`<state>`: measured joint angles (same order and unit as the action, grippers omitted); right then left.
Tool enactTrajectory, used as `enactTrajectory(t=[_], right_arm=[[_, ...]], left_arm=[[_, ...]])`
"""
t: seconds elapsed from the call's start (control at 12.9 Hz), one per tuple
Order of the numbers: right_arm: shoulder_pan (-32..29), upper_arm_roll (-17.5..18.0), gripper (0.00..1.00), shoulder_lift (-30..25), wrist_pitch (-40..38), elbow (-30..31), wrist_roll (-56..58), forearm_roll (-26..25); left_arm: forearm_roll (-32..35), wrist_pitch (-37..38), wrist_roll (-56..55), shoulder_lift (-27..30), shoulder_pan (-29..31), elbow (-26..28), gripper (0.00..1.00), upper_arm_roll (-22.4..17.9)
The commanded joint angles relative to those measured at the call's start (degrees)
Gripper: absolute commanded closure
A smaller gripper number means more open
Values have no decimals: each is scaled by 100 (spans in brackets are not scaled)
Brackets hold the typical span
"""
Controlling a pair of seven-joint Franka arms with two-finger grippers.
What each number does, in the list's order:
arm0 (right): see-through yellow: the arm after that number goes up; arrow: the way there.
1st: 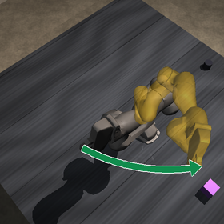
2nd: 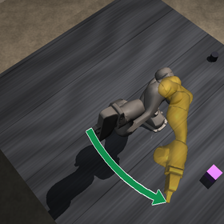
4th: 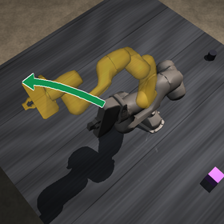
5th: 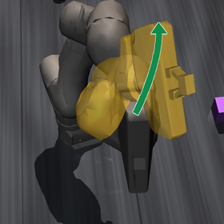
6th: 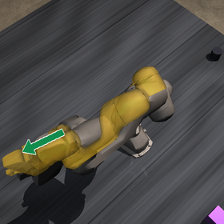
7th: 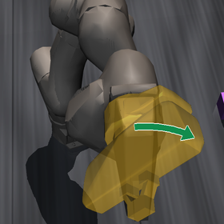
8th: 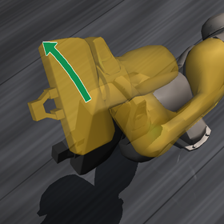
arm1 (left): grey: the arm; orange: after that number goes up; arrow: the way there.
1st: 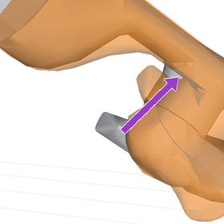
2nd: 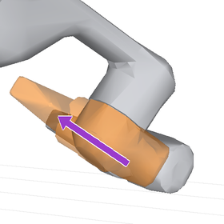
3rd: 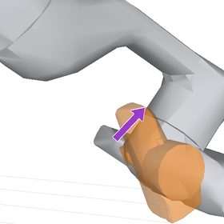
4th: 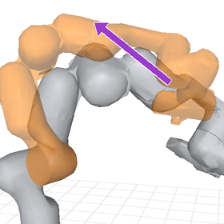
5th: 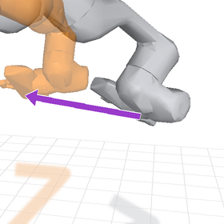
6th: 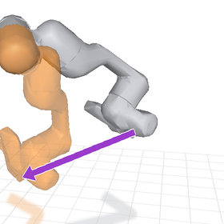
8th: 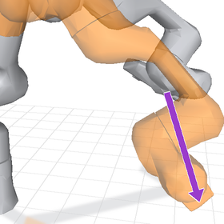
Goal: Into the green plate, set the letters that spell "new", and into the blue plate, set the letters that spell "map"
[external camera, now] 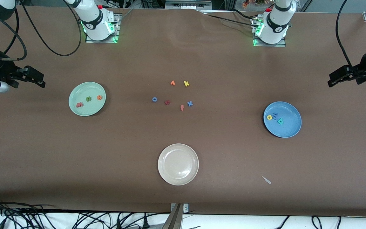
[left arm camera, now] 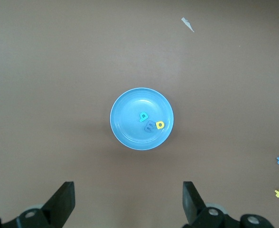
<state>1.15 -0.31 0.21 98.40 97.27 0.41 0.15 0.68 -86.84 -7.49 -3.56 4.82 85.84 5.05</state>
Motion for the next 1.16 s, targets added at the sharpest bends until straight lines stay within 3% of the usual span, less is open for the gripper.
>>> enactTrajectory(t=[0.0, 1.08], right_arm=[[-10, -4, 0, -47, -111, -41, 21, 29], [-10, -13, 0, -56, -286, -50, 21, 29]], left_arm=[[-156, -131, 89, -48, 1, 144, 0, -101], [-156, -272, 98, -75, 19, 205, 0, -66]])
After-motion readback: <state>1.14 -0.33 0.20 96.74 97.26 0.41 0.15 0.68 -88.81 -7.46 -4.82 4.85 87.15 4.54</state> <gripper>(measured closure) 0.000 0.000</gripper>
